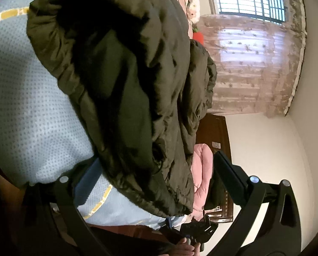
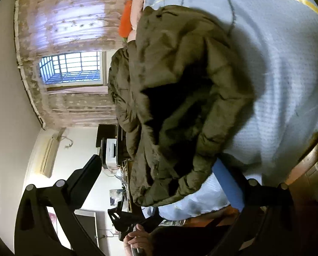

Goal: Fold large clothes

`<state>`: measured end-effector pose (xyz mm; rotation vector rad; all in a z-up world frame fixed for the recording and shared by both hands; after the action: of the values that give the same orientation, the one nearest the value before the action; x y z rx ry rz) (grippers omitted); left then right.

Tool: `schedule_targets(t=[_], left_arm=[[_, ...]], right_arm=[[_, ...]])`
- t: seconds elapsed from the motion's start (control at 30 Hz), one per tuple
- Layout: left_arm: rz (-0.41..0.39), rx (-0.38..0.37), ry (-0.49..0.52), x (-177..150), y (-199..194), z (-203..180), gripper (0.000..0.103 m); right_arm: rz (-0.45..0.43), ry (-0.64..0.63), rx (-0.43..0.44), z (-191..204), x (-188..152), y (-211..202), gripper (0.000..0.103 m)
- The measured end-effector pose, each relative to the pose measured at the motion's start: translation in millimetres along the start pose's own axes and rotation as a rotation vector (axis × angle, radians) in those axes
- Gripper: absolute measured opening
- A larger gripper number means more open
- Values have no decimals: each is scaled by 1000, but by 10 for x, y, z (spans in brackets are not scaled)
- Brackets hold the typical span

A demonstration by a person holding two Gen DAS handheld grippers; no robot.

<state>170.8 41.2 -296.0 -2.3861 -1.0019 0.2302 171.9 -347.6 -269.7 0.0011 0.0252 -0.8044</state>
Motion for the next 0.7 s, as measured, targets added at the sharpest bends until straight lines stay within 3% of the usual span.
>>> schedule_targets(t=[0.2,0.37,0.57,0.7], left_arm=[[-31,-9,51,86,-161,-44,101],[-33,-17,30,156,-169,-32,101],[-46,-57,66,189,-255,-246,101],[-20,-25,46,180,-164,-142,101]], right_arm=[[-5,6,32,71,42,38,102],[-8,-25,63,158,85,59,102],[2,-111,132,398,94,93,102],[7,-79,58,198,91,123,102]])
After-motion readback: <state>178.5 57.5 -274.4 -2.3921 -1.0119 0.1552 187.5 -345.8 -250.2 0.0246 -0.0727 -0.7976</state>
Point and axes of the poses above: each gripper's, at about its wrist camera, not at the fingertips, and y roughly the way its jaws point, z to its left, x to its top, the point moved 10 cm from there along y, roughly the way its jaws point, and after that the axes turned 15 degrees about x, right-handed, at the moved point
